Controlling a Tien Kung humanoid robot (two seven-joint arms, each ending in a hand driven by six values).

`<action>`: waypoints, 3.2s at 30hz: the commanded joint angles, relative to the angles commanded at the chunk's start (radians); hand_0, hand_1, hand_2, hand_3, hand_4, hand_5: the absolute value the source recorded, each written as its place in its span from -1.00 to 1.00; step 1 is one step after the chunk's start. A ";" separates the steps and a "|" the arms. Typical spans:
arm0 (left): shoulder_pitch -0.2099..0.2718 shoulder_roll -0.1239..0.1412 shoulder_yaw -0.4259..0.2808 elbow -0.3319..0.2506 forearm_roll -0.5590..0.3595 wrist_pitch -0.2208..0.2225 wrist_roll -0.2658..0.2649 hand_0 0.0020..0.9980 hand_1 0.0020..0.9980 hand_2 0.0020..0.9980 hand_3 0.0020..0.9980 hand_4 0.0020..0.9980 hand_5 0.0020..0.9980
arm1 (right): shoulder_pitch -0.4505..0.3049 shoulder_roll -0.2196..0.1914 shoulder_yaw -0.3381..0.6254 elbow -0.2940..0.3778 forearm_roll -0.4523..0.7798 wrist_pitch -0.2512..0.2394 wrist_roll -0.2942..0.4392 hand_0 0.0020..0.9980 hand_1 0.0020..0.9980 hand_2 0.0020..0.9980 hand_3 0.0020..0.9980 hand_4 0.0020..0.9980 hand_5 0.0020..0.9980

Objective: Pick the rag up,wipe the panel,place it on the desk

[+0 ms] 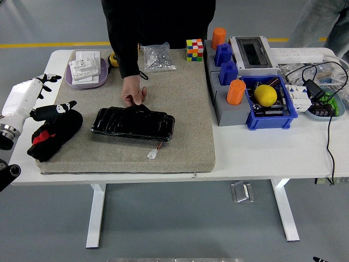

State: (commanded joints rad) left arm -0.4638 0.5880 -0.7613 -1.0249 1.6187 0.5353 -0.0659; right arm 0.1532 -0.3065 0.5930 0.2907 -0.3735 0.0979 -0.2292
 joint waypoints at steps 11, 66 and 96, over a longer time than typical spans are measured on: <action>-0.021 -0.030 0.073 0.091 -0.010 0.015 -0.028 -0.16 0.18 0.60 0.60 0.82 0.07 | 0.001 -0.002 -0.001 0.002 0.002 0.002 0.002 0.57 0.39 0.45 0.30 1.00 0.11; -0.045 -0.116 0.182 0.262 -0.075 0.043 -0.021 -0.29 -0.32 0.44 0.17 0.29 -0.41 | -0.003 -0.011 0.000 0.014 -0.004 0.003 0.007 0.58 0.39 0.45 0.32 1.00 0.12; -0.037 -0.099 0.124 0.199 -0.096 0.040 -0.021 -0.43 -0.63 0.15 0.10 0.03 -0.71 | 0.000 -0.009 0.008 0.013 -0.004 0.003 0.006 0.58 0.39 0.45 0.32 1.00 0.13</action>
State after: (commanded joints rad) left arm -0.5012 0.4890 -0.6370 -0.8259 1.5228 0.5757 -0.0865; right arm 0.1533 -0.3152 0.6009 0.3041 -0.3778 0.1008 -0.2227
